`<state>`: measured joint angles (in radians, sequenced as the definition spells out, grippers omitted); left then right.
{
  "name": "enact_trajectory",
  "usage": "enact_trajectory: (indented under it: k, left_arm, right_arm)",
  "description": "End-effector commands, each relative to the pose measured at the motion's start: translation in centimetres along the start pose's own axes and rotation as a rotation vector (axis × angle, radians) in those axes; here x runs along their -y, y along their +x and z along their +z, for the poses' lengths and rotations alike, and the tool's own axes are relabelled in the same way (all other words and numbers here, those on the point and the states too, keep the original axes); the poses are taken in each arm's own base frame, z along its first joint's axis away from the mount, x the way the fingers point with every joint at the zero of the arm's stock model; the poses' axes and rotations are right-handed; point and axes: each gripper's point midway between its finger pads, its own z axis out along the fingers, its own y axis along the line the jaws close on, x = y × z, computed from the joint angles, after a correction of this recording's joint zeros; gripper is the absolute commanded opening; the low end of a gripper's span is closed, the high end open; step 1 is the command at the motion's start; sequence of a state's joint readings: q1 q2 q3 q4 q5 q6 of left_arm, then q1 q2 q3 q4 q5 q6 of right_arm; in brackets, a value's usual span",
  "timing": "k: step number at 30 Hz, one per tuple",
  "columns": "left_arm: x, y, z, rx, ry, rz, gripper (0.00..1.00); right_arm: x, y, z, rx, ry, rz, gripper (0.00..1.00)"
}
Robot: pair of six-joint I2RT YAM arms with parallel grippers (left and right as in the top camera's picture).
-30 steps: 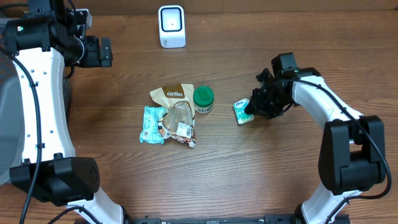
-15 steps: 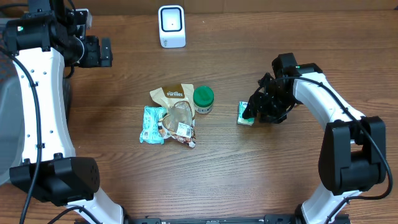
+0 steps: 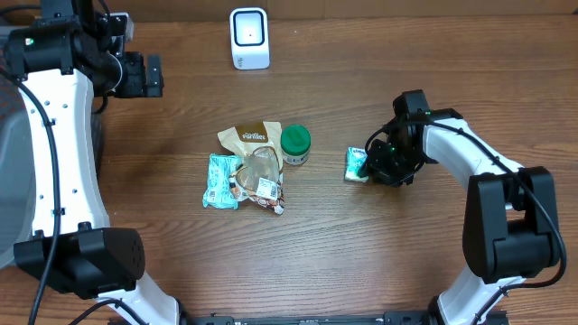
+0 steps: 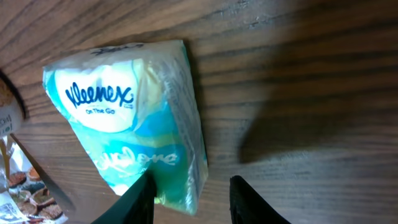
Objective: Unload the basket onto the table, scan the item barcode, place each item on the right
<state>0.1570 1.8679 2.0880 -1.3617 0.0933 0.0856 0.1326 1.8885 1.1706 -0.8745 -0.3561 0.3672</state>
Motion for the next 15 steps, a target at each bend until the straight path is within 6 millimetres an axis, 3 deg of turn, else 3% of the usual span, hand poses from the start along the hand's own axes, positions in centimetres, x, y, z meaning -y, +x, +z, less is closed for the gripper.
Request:
enact_trajectory:
  k: [1, 8, 15]
  left_arm:
    - [-0.1, -0.2, 0.1, 0.002, -0.004, 0.02, 0.99]
    - [-0.1, -0.2, 0.1, 0.002, -0.004, 0.02, 1.0]
    - [-0.1, -0.2, 0.1, 0.002, -0.004, 0.02, 1.0]
  right_arm:
    - [-0.7, -0.2, -0.2, 0.035, -0.036, 0.004, 0.35]
    - [0.0, 0.0, 1.7, 0.06, -0.065, 0.018, 0.27]
    - [0.0, 0.1, 1.8, 0.057, -0.072, 0.016, 0.04]
